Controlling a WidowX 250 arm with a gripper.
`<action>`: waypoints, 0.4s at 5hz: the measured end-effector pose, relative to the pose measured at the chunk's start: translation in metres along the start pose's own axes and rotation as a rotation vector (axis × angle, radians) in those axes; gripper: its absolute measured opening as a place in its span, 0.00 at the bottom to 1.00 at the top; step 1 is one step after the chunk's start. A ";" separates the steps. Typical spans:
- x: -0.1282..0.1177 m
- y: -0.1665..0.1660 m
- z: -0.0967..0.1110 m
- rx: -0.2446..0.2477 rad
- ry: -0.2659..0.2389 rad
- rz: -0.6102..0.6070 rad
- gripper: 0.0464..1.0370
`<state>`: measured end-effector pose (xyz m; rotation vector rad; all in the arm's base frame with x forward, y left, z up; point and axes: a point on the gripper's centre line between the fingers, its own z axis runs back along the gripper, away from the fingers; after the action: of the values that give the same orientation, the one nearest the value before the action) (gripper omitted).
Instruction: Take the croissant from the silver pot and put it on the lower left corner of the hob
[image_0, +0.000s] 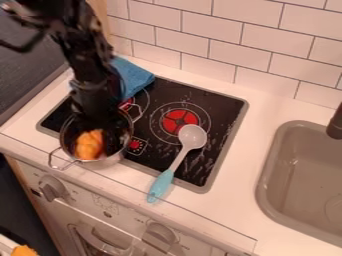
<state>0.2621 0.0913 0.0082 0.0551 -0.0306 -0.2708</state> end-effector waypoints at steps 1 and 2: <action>0.009 0.005 -0.005 0.039 0.028 0.000 0.91; 0.014 0.005 -0.007 0.039 0.038 0.021 0.69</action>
<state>0.2776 0.0928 0.0021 0.0990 0.0016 -0.2482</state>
